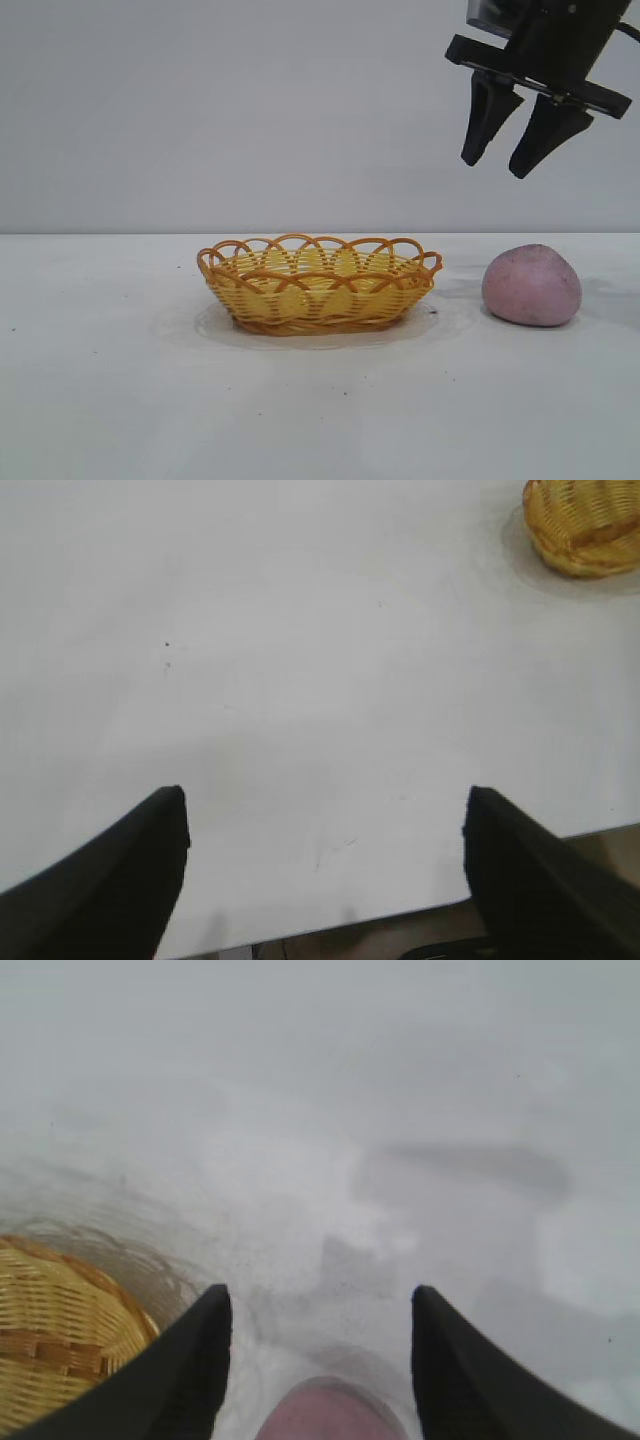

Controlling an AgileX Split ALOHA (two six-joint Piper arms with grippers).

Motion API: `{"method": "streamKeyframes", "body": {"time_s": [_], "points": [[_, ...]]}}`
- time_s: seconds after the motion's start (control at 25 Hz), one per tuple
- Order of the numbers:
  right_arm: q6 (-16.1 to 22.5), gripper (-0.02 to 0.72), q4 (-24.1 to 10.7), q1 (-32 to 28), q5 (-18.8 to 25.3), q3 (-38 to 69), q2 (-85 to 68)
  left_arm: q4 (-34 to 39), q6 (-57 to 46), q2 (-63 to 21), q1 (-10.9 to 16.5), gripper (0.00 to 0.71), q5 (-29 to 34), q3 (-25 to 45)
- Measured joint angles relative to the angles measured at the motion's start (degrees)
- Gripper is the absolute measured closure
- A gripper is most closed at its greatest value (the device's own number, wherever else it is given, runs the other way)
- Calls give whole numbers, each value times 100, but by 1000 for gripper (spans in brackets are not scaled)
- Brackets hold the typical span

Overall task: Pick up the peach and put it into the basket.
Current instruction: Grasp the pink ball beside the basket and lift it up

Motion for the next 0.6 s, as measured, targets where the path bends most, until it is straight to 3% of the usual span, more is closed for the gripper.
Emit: {"method": "streamKeyframes", "body": {"time_s": [0.6], "points": [[0,333,-131,0,12,0,0,384,-376,-560,0,175,-12,8]]}}
